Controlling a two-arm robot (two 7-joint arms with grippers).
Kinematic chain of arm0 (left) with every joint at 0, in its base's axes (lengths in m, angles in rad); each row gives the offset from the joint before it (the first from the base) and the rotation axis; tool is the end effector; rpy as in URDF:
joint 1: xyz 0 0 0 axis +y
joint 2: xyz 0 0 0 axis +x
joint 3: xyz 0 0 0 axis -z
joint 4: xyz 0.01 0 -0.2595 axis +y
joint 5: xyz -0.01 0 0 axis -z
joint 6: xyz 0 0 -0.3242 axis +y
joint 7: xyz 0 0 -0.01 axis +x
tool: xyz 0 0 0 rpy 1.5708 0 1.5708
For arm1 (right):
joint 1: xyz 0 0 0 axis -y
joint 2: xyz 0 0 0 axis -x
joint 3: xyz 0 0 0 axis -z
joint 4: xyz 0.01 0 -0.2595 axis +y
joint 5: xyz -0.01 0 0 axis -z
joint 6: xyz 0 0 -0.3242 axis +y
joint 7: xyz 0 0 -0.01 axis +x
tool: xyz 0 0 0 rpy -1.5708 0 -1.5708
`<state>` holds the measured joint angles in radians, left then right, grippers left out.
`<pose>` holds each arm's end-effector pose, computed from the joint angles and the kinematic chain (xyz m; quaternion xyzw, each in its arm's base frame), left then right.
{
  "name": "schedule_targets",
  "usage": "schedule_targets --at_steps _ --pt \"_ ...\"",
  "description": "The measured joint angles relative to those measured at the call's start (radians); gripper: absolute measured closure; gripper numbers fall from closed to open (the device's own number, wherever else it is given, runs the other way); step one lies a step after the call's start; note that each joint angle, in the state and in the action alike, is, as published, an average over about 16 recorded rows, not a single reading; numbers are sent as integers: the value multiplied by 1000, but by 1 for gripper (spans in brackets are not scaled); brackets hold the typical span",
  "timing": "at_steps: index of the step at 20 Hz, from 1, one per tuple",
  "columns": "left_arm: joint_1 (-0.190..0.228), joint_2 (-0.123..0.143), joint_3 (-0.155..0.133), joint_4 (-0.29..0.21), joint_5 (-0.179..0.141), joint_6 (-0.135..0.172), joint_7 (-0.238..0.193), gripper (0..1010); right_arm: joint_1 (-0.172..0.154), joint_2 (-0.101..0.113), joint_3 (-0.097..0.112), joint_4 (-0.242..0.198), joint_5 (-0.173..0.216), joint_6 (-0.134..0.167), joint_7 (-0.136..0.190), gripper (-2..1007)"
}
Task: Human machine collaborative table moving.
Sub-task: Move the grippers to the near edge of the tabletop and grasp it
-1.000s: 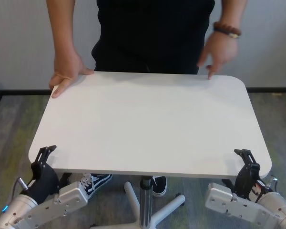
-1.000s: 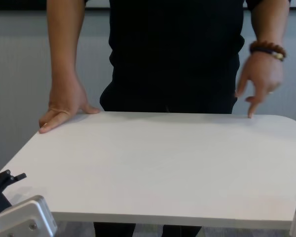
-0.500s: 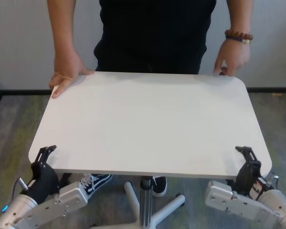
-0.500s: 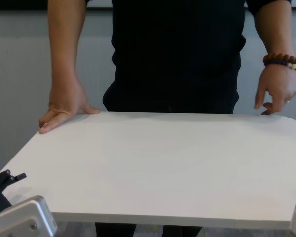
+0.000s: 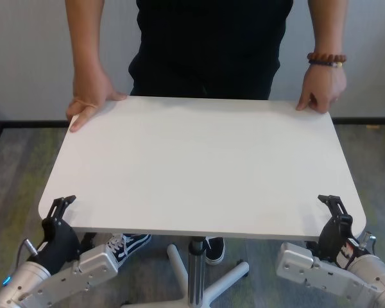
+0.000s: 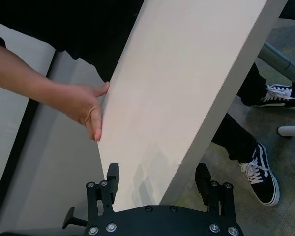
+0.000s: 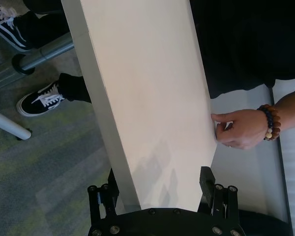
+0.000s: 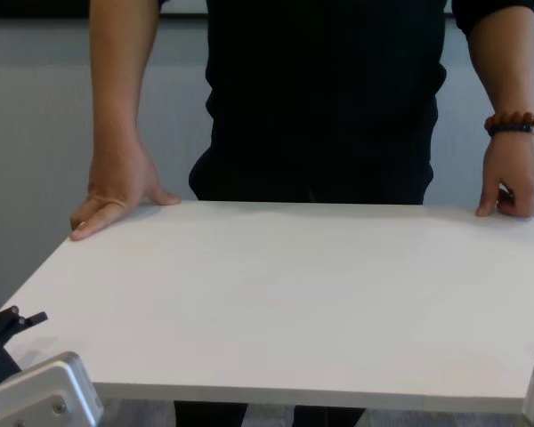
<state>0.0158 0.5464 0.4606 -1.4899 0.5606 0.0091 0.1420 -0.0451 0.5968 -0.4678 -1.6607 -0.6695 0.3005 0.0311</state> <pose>0.3014 0.0241 -0.3372 0.3759 -0.3602 0.4704 0.7125 0.2942 -0.0091 -0.2997 -0.4833 -0.3509 -0.4358 0.6733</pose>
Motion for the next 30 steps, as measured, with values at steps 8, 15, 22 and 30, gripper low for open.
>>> schedule_targets --at_steps 8,15,22,30 --pt "0 0 0 0 0 0 0 9 0 -1 2 -1 -1 -7 21 0" --pt "0 0 0 0 0 0 0 9 1 -4 5 -2 -5 -18 54 0" --pt "0 0 0 0 0 0 0 9 2 -10 9 1 -13 -26 85 0" --pt "0 0 0 0 0 0 0 9 1 -20 16 5 -32 -27 102 0"
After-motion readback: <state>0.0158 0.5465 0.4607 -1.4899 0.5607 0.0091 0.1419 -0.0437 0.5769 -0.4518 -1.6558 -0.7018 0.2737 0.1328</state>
